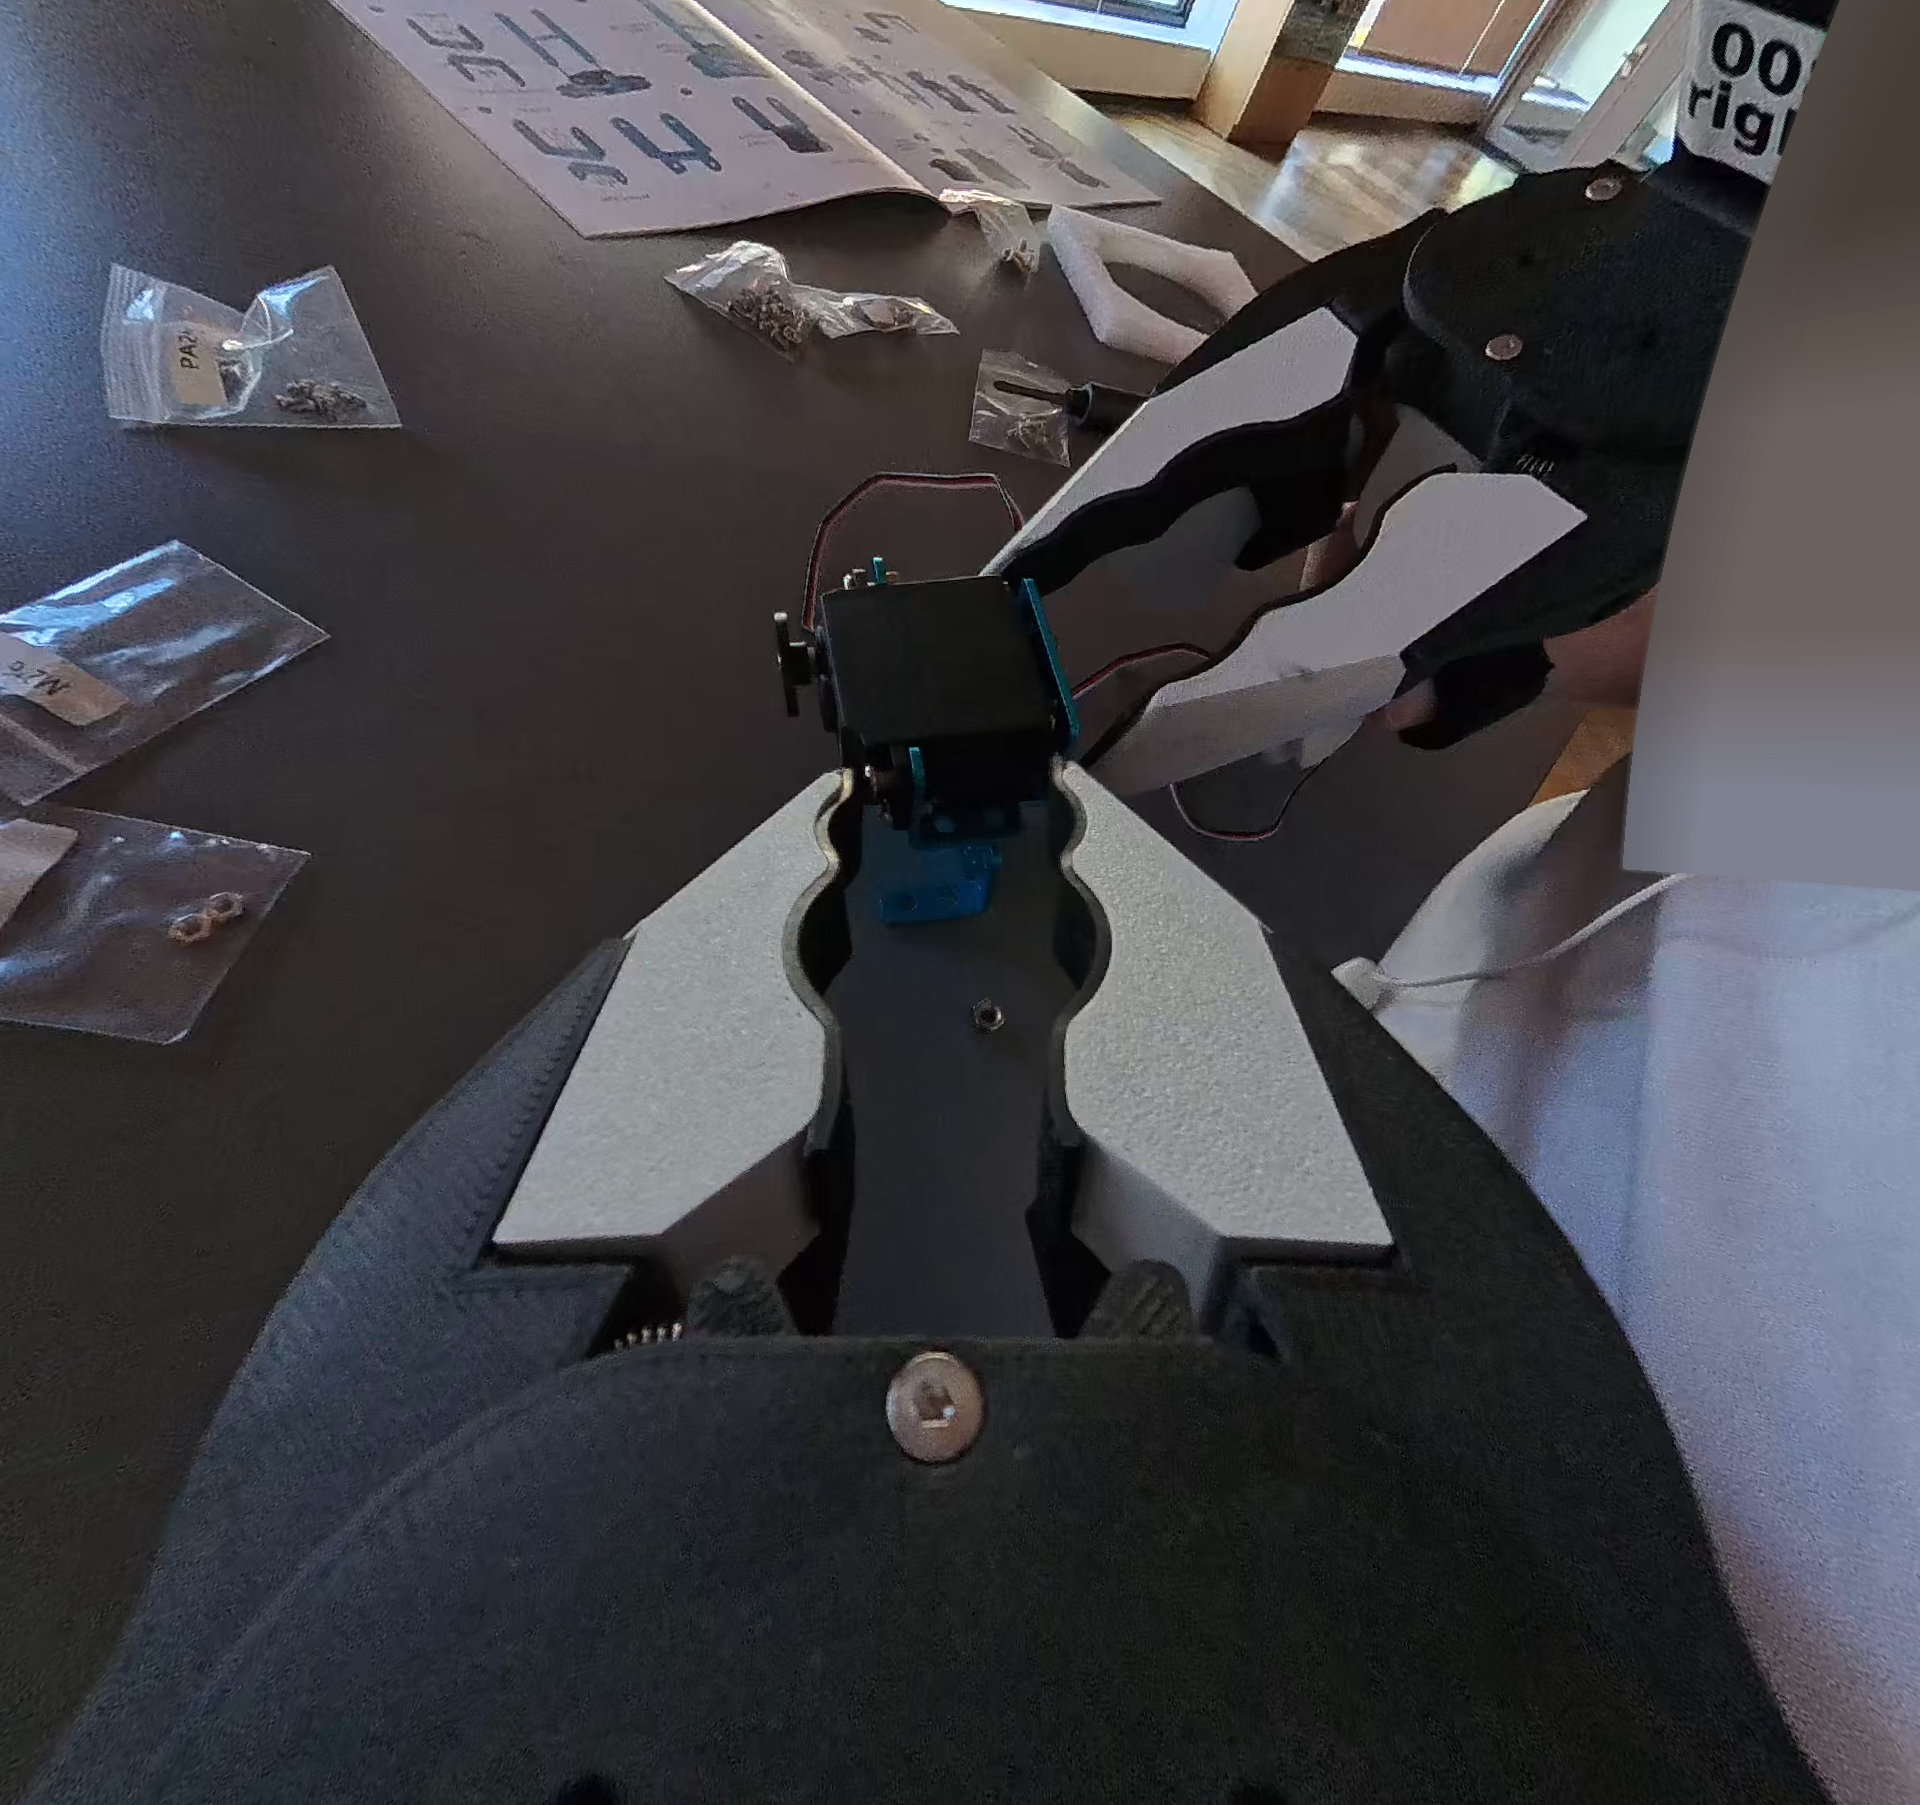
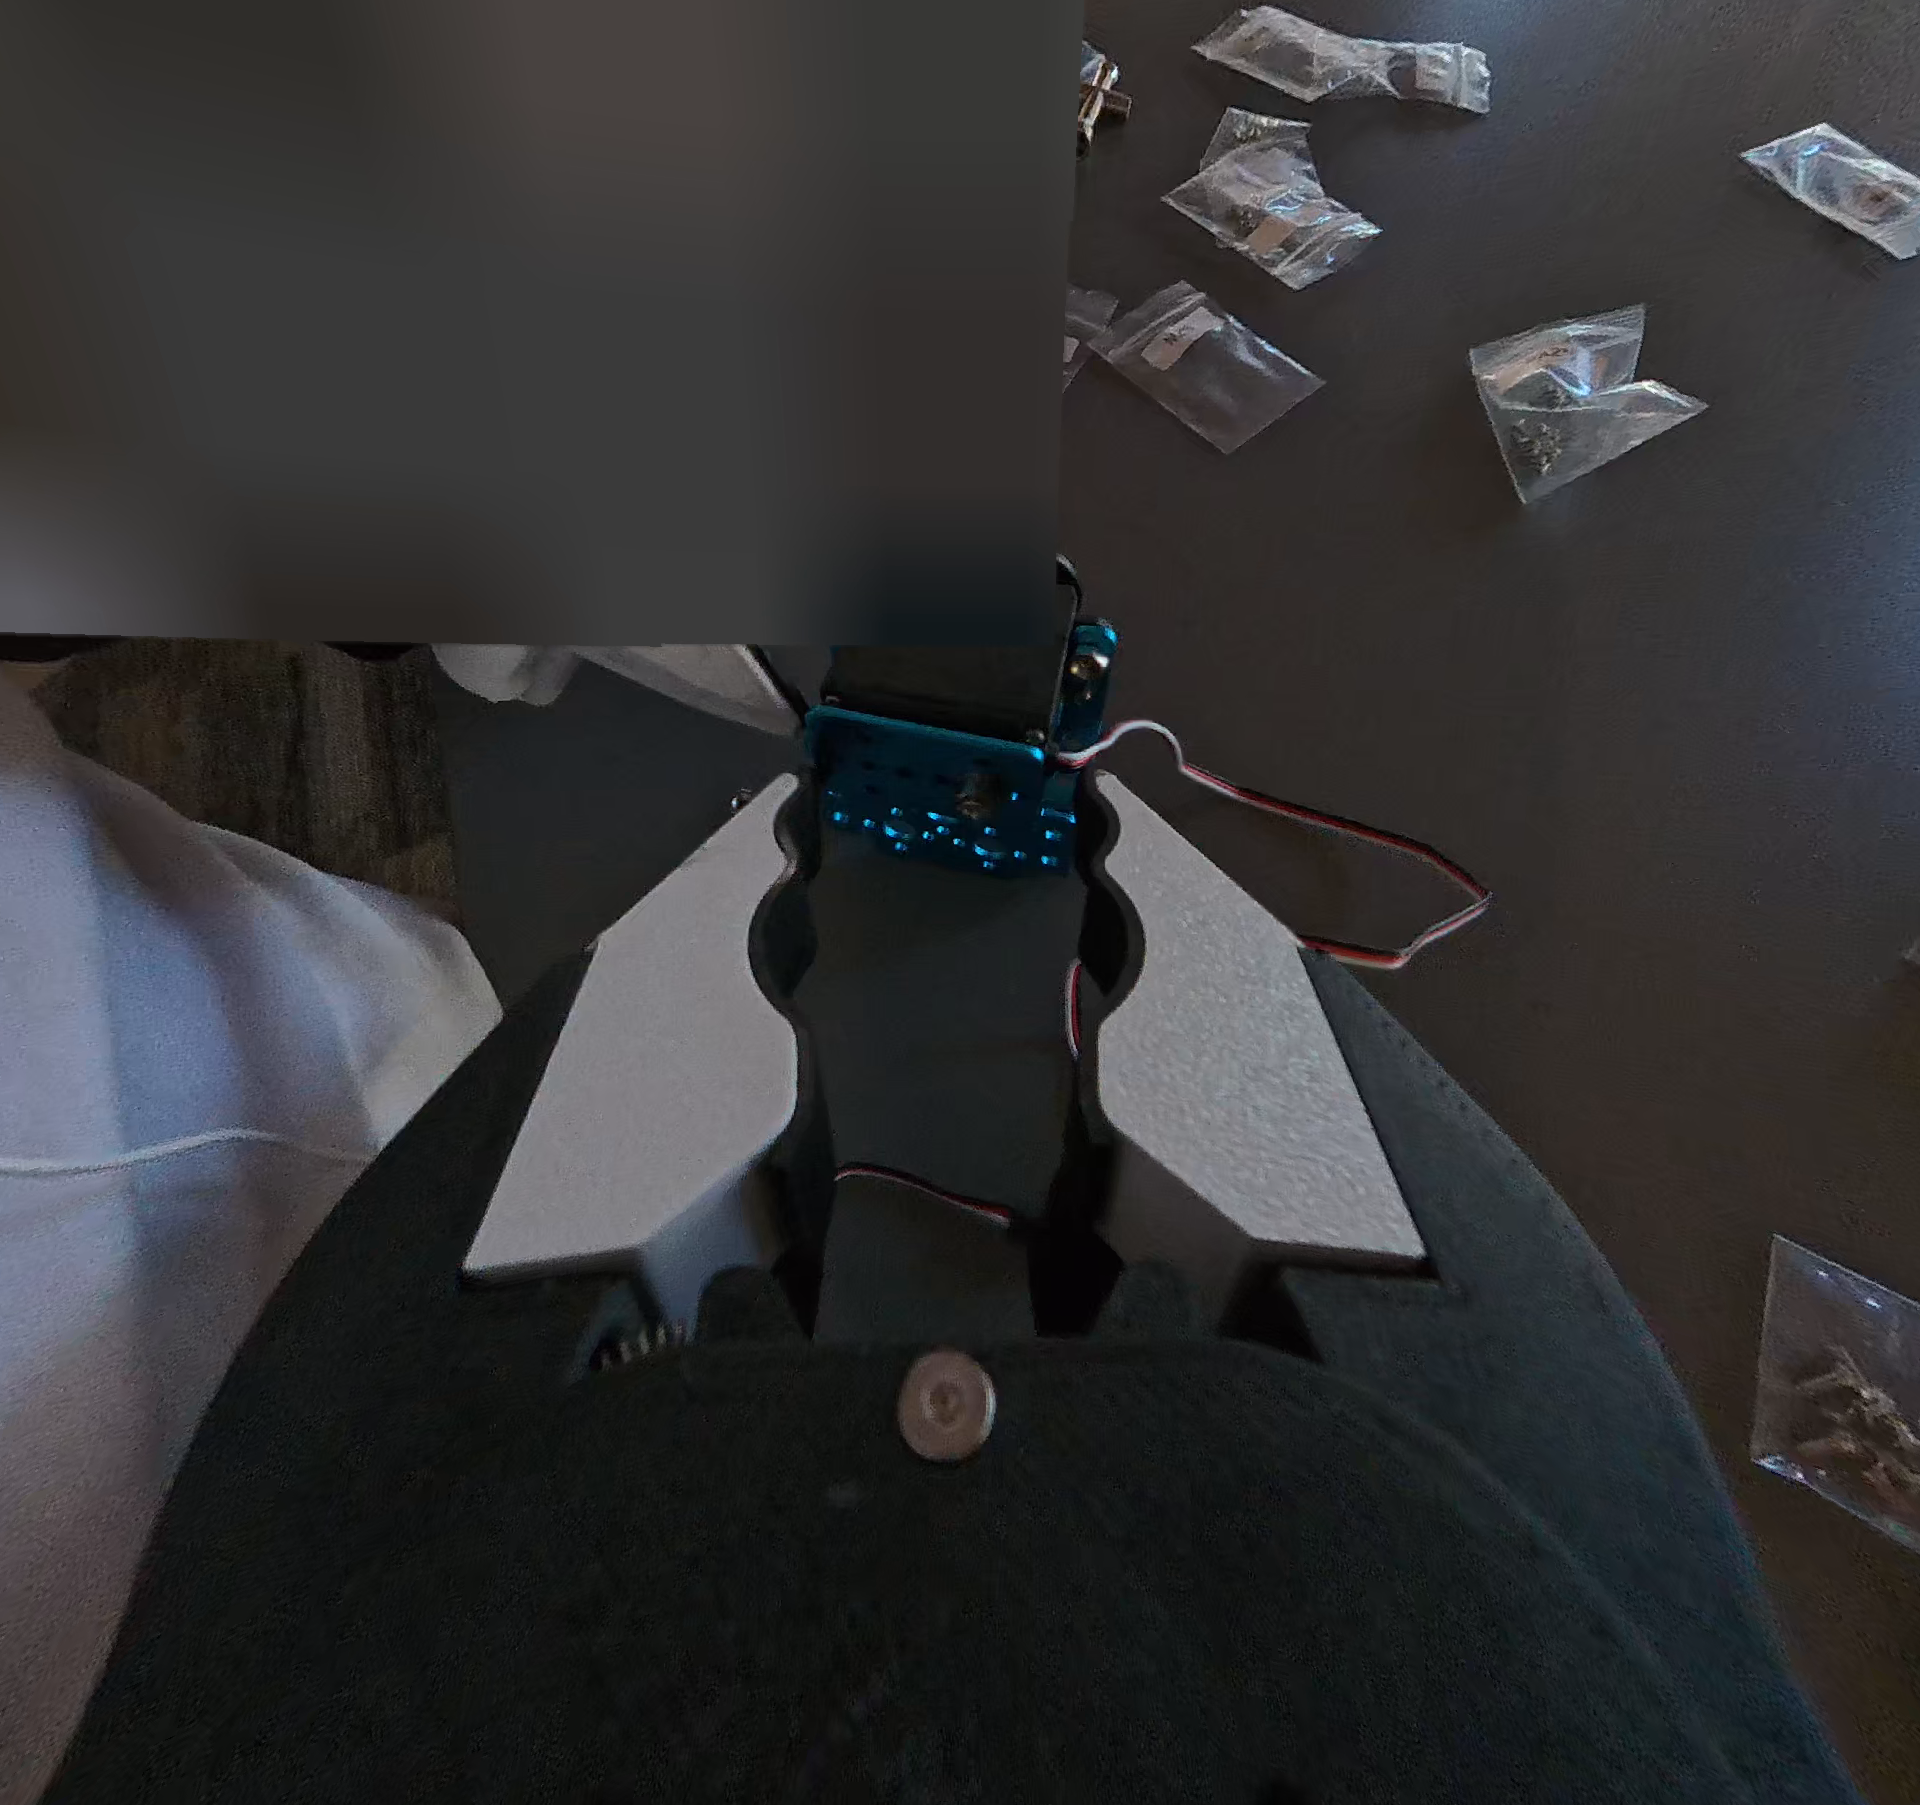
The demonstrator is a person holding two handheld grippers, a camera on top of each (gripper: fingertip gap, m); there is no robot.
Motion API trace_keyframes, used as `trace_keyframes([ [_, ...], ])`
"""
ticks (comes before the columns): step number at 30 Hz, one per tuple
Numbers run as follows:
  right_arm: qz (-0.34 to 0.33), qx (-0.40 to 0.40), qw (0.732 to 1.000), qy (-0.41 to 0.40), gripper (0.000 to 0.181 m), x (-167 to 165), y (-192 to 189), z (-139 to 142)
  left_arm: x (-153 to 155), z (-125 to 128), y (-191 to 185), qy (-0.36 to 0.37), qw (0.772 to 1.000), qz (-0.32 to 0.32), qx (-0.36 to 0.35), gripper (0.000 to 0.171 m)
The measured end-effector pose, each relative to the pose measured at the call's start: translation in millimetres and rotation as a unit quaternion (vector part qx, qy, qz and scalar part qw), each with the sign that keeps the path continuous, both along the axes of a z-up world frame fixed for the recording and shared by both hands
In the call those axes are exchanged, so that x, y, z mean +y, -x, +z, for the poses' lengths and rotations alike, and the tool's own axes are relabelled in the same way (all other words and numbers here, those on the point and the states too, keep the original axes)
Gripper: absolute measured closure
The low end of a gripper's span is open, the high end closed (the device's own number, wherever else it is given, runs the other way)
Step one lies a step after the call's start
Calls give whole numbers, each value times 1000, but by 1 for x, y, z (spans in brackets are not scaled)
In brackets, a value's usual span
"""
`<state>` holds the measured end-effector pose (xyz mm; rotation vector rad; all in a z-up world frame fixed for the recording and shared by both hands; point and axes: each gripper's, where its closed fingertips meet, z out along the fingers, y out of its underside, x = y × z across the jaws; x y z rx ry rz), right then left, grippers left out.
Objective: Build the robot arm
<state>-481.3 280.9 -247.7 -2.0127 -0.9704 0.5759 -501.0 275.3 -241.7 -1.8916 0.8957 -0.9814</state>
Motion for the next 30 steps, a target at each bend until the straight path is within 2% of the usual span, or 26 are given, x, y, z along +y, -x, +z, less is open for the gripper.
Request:
trace_keyframes([
  [2, -4, 2, 1000, -4, 132, -1, 0, 0, 0, -1, 1, -4, 1000, -1, 6, 139],
  [5, -2, 4, 1000, -4, 125, -3, 4, 0, 1, -3, 3, -15, 1000, 4, 21, 152],
  [7, -5, 7, 1000, -4, 123, -4, 5, 0, -1, -3, 2, -29, 999, 4, 29, 146],
  [9, -9, 2, 1000, -5, 133, -3, 2, -1, 2, -2, 3, -41, 998, 18, 39, 136],
  [11, -12, 7, 1000, -2, 133, -2, 1, -1, 6, -3, 5, -56, 996, 40, 51, 126],
  [13, -16, 14, 1000, -3, 133, -2, 1, -1, 3, -2, 3, -63, 996, 32, 55, 134],
  [18, -7, 32, 999, 11, 120, -6, 7, 1, 0, -3, 0, -54, 997, 28, 48, 130],
  [23, -5, 20, 1000, -1, 133, -4, 3, -1, 1, -4, 2, -47, 997, 31, 51, 122],
  [30, 10, 19, 1000, -9, 136, -7, 5, 0, -5, 5, 1, -42, 999, 18, 25, 122],
])
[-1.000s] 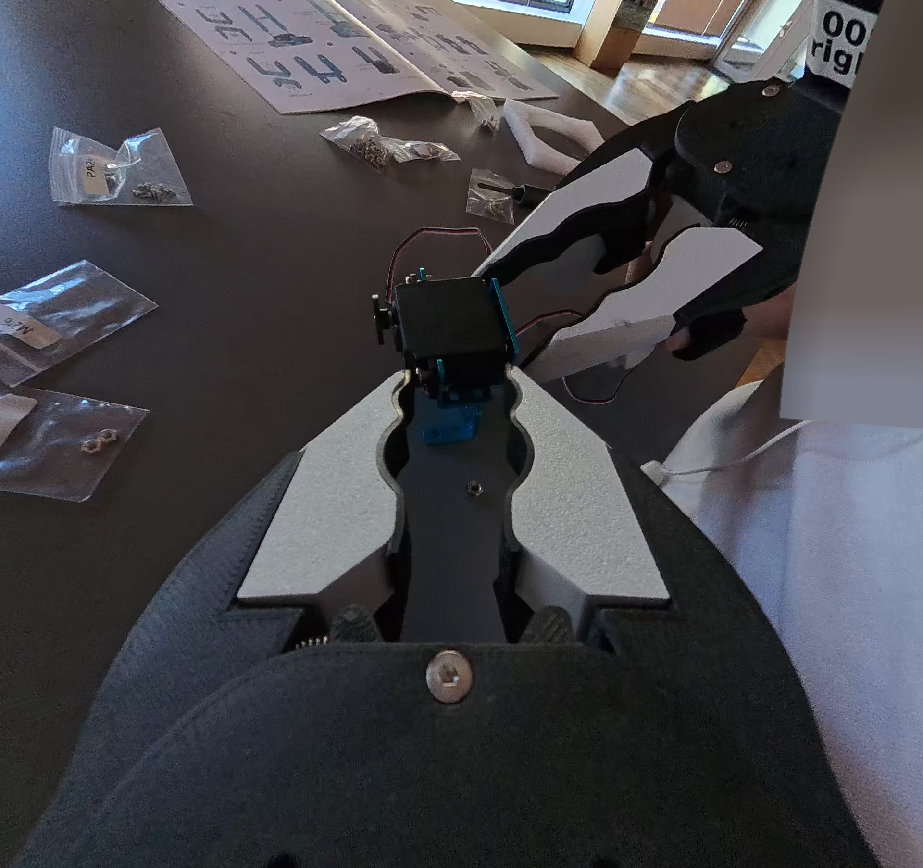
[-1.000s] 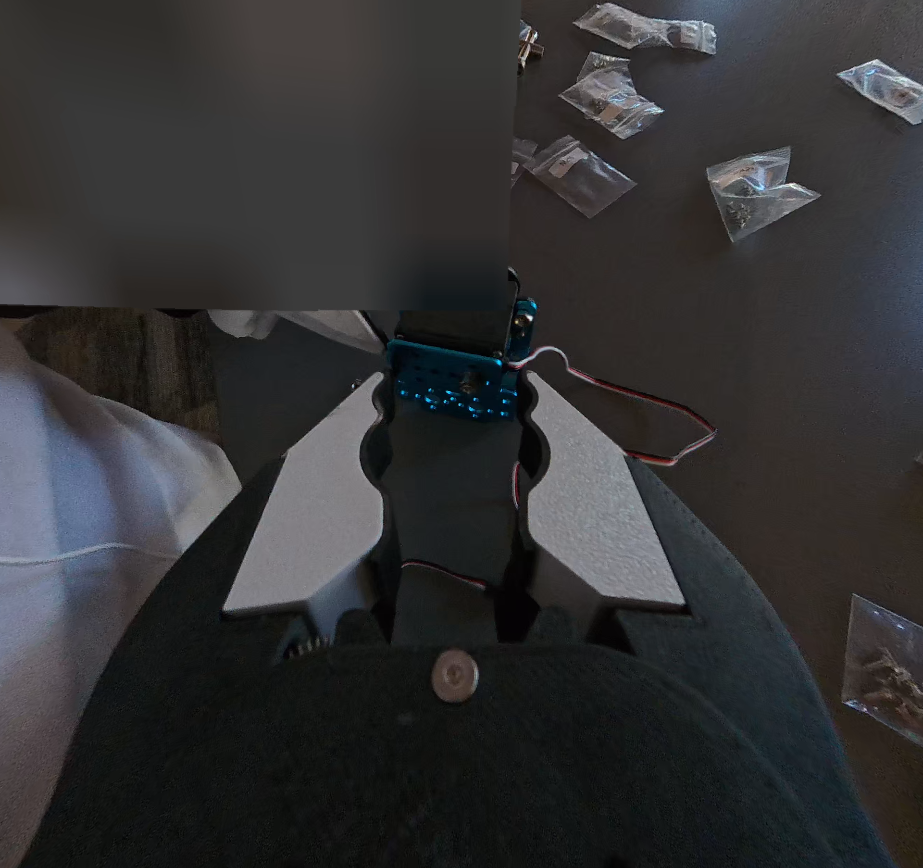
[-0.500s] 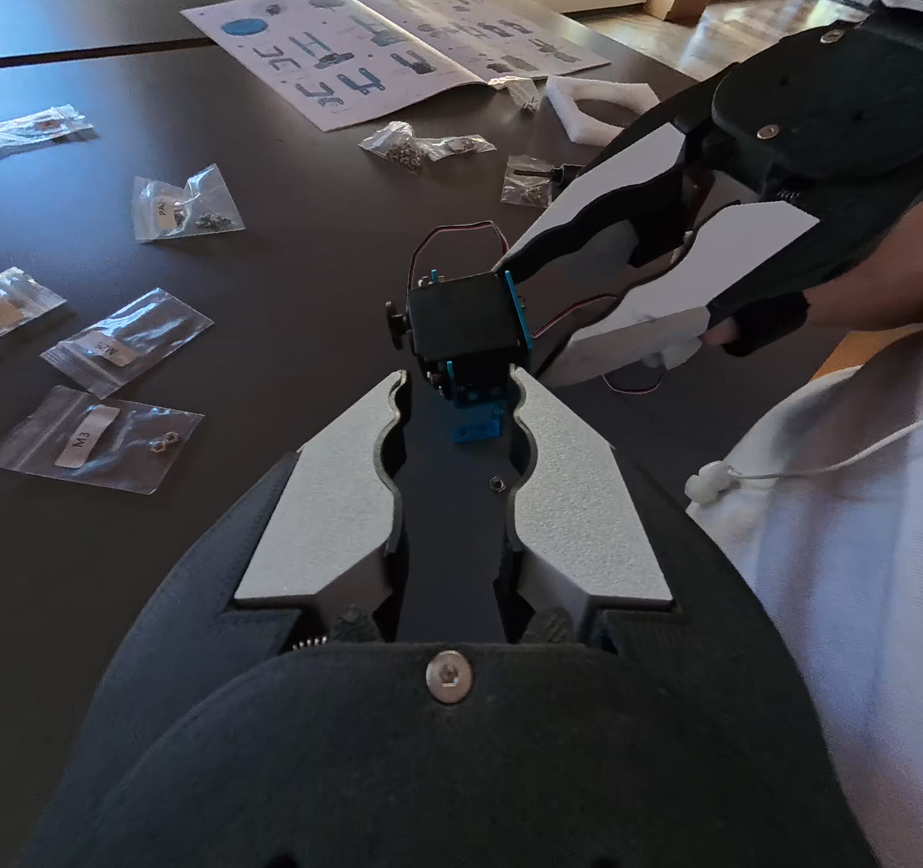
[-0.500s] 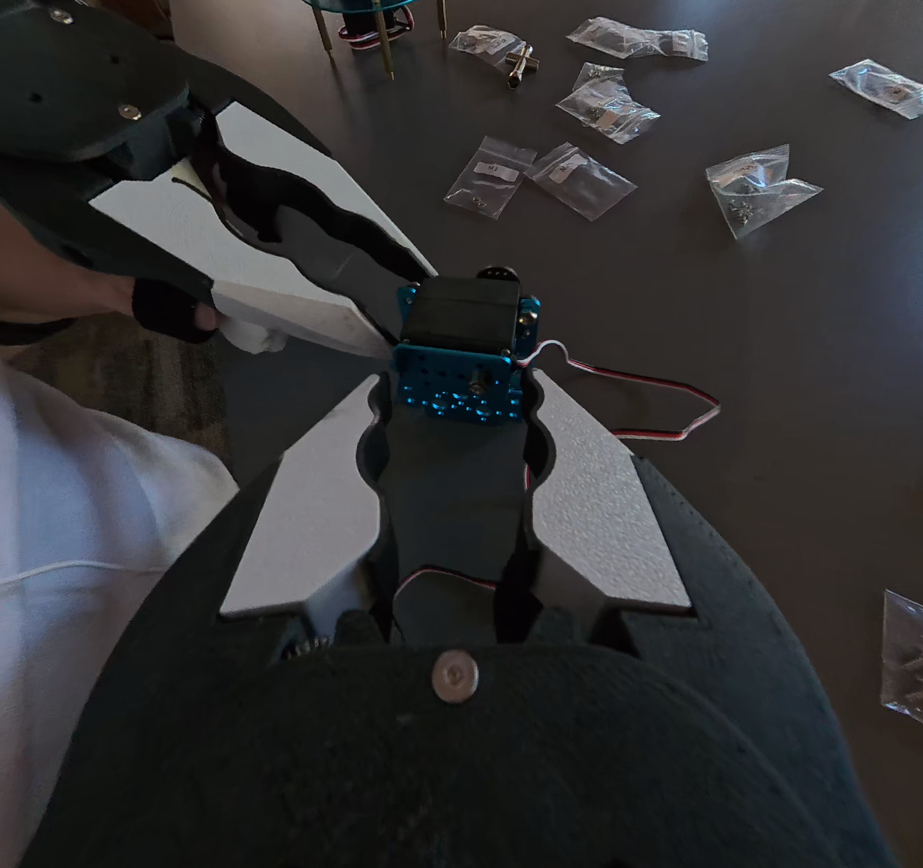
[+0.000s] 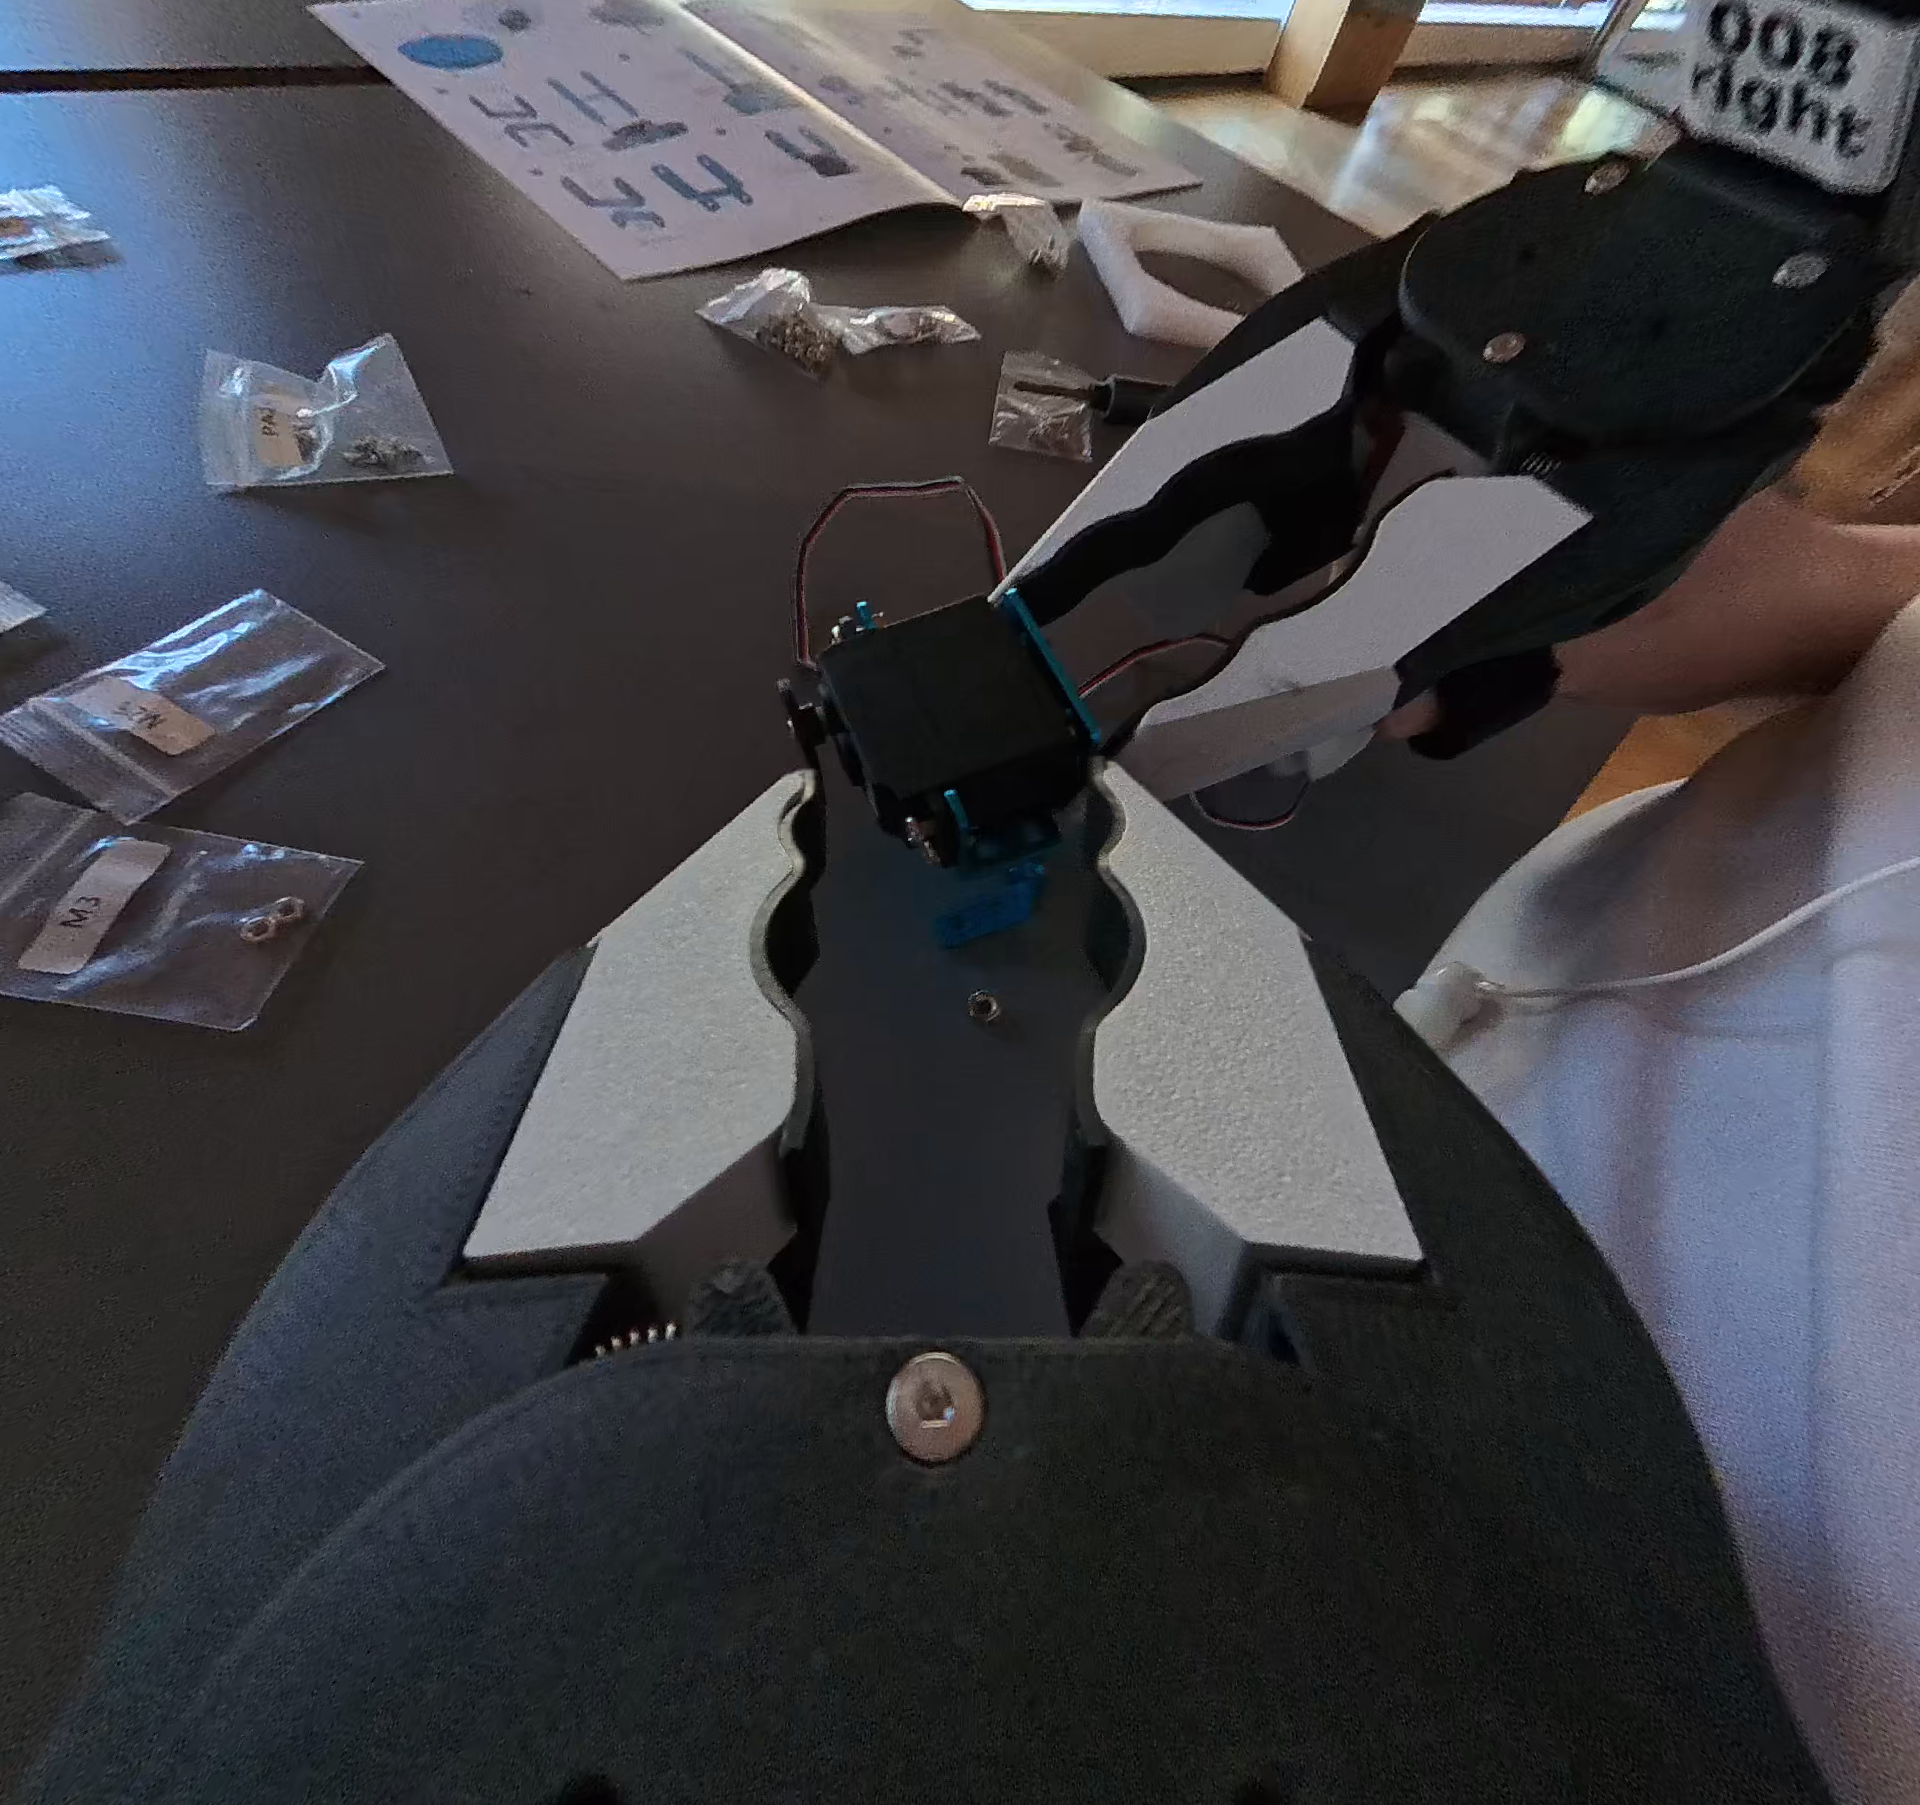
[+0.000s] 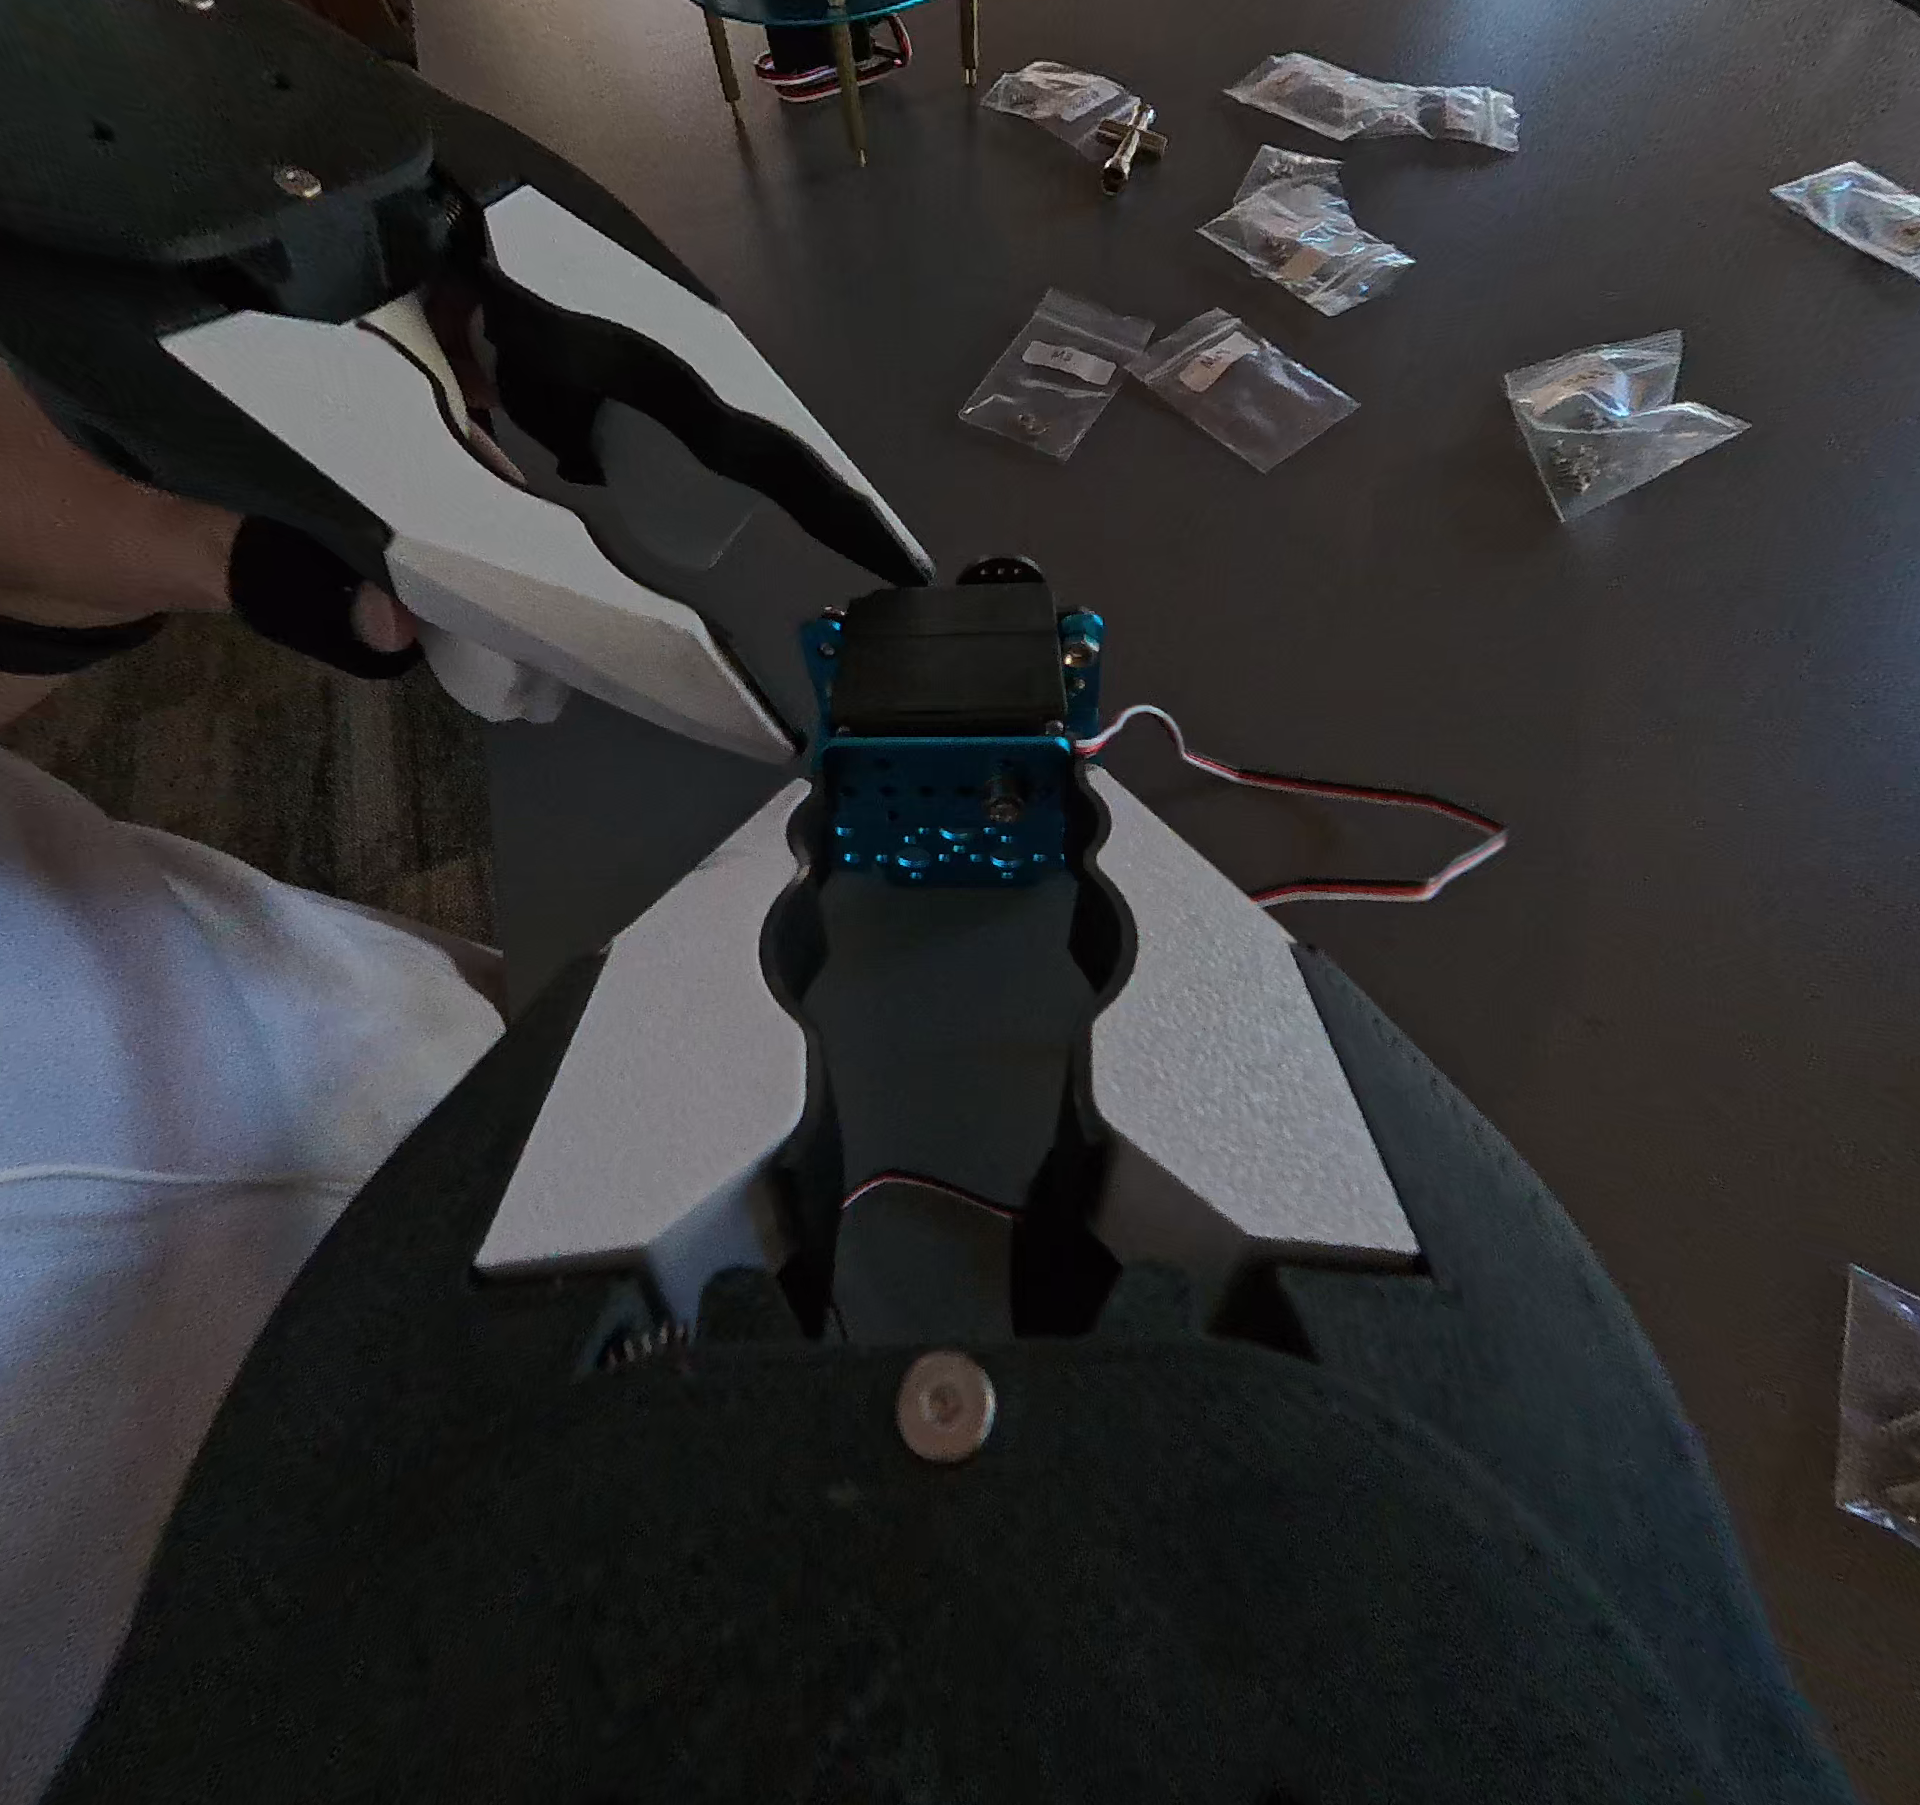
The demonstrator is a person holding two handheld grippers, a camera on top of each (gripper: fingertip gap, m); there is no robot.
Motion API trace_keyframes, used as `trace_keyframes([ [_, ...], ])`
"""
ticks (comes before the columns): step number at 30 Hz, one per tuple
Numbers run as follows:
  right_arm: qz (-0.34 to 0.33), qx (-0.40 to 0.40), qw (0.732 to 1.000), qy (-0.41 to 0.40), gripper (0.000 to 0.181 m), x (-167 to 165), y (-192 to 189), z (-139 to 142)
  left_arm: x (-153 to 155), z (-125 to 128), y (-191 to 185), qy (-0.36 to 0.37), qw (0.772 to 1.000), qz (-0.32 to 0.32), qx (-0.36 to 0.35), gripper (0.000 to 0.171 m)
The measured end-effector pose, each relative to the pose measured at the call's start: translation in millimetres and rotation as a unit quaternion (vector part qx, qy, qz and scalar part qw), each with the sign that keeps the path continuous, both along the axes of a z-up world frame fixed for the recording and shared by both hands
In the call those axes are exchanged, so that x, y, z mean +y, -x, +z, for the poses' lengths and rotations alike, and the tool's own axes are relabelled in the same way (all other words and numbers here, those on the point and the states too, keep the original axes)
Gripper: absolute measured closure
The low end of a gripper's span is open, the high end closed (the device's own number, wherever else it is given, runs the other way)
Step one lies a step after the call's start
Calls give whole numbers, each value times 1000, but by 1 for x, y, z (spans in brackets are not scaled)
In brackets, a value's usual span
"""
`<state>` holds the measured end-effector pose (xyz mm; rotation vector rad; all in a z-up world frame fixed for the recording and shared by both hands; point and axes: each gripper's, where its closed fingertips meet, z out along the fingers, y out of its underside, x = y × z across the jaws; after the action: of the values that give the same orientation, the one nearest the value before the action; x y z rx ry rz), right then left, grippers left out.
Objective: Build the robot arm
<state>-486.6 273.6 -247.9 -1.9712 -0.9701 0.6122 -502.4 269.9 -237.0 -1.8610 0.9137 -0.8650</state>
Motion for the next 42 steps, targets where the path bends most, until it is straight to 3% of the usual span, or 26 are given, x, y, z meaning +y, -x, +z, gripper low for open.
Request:
trace_keyframes([
  [22, 32, -10, 998, -48, 136, -1, 1, 0, -1, -1, -5, 7, 1000, -3, 16, 127],
  [34, 60, 24, 997, -31, 136, 1, 0, 0, 3, -5, 1, -17, 998, -52, 10, 139],
  [42, 65, 25, 997, -37, 136, 2, 1, 0, 11, 11, 16, -3, 999, -30, -13, 130],
])
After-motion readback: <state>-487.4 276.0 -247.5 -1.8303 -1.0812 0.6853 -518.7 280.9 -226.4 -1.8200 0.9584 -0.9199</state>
